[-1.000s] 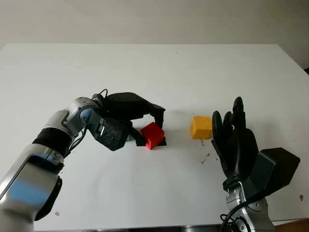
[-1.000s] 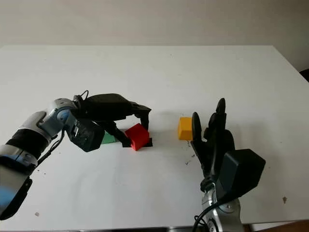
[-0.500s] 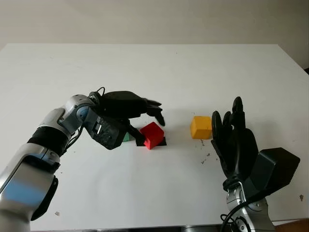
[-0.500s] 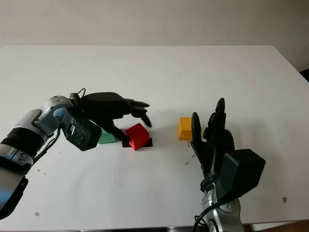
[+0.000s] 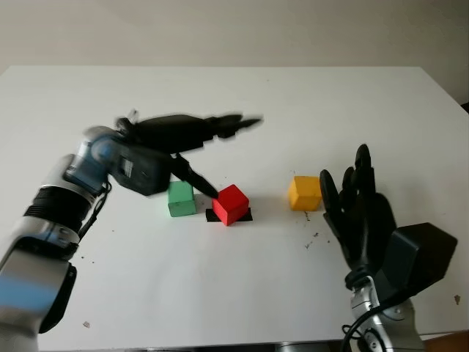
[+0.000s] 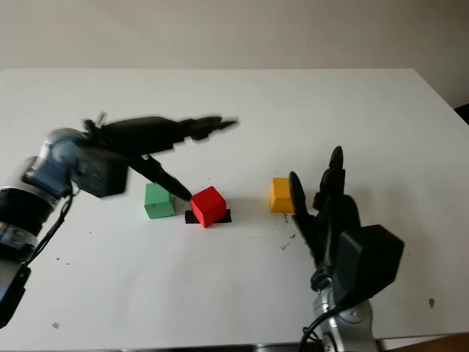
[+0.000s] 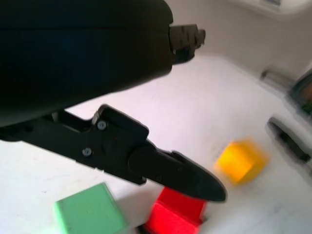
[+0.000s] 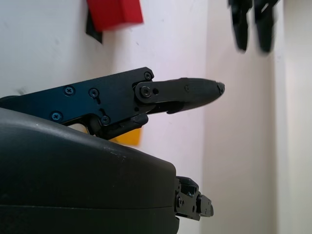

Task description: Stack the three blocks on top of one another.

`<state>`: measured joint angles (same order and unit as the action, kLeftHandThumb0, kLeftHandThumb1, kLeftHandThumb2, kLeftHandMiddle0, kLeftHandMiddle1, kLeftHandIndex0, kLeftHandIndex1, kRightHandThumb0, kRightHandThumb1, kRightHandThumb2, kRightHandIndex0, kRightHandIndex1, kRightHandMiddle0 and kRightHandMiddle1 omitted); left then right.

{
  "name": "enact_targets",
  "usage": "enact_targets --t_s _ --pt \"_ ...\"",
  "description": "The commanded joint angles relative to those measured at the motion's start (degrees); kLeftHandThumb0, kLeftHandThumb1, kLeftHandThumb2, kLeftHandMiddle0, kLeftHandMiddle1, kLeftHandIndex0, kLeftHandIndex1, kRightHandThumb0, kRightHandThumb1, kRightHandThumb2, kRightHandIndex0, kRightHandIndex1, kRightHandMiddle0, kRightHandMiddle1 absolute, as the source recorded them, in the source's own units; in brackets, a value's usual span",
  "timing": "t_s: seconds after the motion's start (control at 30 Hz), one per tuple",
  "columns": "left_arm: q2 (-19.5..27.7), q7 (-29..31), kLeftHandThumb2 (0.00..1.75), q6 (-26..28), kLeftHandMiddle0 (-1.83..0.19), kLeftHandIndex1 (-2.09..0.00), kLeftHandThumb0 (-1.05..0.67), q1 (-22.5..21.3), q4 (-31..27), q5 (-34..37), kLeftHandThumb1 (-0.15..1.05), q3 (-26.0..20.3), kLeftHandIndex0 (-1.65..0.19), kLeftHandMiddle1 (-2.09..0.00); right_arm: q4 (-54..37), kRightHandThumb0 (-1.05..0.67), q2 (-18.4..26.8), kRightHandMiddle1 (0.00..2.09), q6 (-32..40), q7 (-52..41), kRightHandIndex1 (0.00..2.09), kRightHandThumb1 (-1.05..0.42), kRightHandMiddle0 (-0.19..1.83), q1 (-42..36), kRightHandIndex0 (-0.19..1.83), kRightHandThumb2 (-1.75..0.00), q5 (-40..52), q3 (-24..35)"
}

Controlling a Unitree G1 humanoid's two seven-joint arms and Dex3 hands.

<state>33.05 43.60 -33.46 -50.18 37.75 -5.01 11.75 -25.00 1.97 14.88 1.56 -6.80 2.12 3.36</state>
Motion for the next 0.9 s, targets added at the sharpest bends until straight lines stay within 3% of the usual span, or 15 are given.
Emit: enact_targets --t_s 0.0,0.07,0.23,0.3,0.5,0.6,0.73,0.87 --pt "0.82 1.53 0.07 3.20 0.19 0.00 -0.91 2.20 -2.56 3.84 0.98 -3.04 0.19 0.00 -0.94 -0.61 1.88 0.06 -1.05 -1.30 0.04 -1.05 -0.09 1.70 -0.17 -0.11 0.46 1.24" --pt "1.20 2.07 0.07 6.54 0.19 0.00 -0.93 4.90 -5.27 7.39 1.00 -5.76 0.19 0.00 -0.99 -0.60 3.77 0.06 -0.74 -2.71 0.04 -1.04 -0.08 2.98 -0.17 -0.09 0.43 2.31" --pt "0.60 -2.55 0.55 11.82 0.19 0.00 -0.93 15.07 -12.95 10.96 1.05 -11.50 0.19 -0.01 -1.51 -0.58 9.20 0.07 2.05 -5.85 0.06 -0.99 -0.06 6.80 -0.15 -0.05 -0.39 4.77" --pt "-0.98 -6.40 0.65 13.55 0.16 -0.02 -0.89 19.43 -16.23 10.97 1.05 -13.09 0.18 -0.04 -1.75 -0.56 12.82 0.09 3.35 -7.30 0.07 -0.97 -0.03 8.41 -0.11 -0.05 -2.64 4.98" --pt "-7.49 -18.17 0.66 22.63 0.19 0.00 -0.78 30.09 -29.42 11.19 1.05 -15.39 0.19 -0.02 -2.49 -0.57 24.44 0.12 8.20 -13.70 0.09 -0.93 0.07 13.24 -0.06 -0.04 -10.15 3.62" --pt "-11.17 -24.29 0.66 26.58 0.19 0.00 -0.69 34.41 -35.61 10.59 1.05 -15.98 0.19 -0.04 -1.69 -0.54 28.12 0.14 8.96 -16.40 0.09 -0.89 0.11 15.57 -0.05 -0.03 -13.29 2.15" --pt "-14.30 -28.78 0.69 29.88 0.19 0.00 -0.66 37.81 -40.01 10.00 1.05 -15.85 0.19 -0.01 -1.19 -0.50 31.76 0.15 11.57 -19.77 0.09 -0.84 0.18 18.41 -0.03 -0.03 -17.50 -0.69" --pt "-16.51 -31.49 0.74 29.61 0.19 0.00 -0.65 40.15 -41.19 8.59 1.05 -15.34 0.19 0.00 -0.45 -0.54 35.94 0.12 12.42 -23.55 0.09 -0.82 0.23 20.29 -0.01 -0.04 -23.09 -4.60"
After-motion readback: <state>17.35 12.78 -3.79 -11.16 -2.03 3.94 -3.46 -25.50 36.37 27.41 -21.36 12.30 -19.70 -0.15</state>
